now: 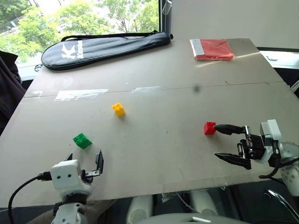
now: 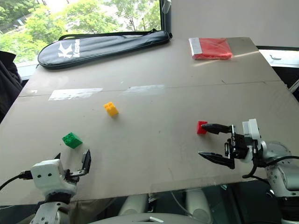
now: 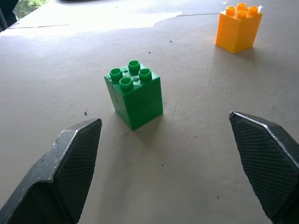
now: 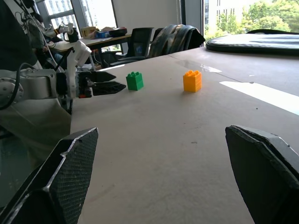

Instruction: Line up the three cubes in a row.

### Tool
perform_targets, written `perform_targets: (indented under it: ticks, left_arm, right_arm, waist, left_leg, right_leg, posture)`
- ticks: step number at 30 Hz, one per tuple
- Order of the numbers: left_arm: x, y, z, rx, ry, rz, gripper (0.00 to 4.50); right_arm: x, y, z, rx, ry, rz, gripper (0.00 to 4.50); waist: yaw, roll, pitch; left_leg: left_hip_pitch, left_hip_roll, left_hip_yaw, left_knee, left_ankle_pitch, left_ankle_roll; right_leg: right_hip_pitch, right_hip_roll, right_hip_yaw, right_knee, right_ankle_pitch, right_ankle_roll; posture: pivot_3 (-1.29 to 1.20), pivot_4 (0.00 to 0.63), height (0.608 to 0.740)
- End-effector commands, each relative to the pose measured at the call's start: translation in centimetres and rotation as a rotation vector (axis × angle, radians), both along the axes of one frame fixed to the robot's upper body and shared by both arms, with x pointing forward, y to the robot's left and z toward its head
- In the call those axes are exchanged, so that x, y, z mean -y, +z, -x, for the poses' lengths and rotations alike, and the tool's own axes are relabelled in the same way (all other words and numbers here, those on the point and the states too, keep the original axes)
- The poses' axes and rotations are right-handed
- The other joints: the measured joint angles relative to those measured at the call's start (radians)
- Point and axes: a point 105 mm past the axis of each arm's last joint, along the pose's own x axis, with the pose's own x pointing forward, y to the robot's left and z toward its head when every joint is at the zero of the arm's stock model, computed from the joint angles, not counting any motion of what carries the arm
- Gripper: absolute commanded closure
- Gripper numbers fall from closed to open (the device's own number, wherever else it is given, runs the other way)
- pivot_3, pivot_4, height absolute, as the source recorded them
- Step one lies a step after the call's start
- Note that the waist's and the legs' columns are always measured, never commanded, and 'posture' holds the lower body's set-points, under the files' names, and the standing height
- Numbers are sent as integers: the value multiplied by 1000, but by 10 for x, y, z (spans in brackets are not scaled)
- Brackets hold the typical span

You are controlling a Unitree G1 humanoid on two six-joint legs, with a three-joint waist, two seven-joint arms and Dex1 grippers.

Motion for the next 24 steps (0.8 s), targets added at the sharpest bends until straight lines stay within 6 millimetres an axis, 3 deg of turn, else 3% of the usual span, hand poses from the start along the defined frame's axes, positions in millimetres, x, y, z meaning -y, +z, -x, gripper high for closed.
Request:
perform_targets:
  ticks: [1, 7, 22, 24]
  left_arm:
    - [-10, 0, -8, -10, 60, -39, 0]
    - [-22, -5, -24, -23, 123, -31, 0]
    - [-26, -5, -43, -13, 182, 36, 0]
    - [-28, -4, -45, -5, 197, 49, 533]
  right_arm:
    - [-5, 16, -1, 53, 8, -35, 43]
    - [2, 17, -2, 85, -18, -16, 43]
    - [12, 9, 4, 126, -38, 46, 43]
    - [12, 8, 4, 126, -39, 45, 0]
  waist:
    - [-4, 0, 0]
    - [-5, 0, 0]
    - [-5, 0, 0]
    - [-5, 0, 0]
  left_leg:
    - [0, 0, 0, 0, 0, 0]
    - [0, 0, -1, 0, 0, 0]
    - [3, 1, -1, 0, 0, 0]
    - [2, 1, -1, 0, 0, 0]
  right_leg:
    - [0, 0, 0, 0, 0, 0]
    - [0, 0, -1, 0, 0, 0]
    - [2, 0, 0, 0, 0, 0]
    - [2, 0, 0, 0, 0, 0]
  posture:
    - [0, 150, 740]
    - [0, 150, 740]
    - [0, 150, 740]
    - [0, 150, 740]
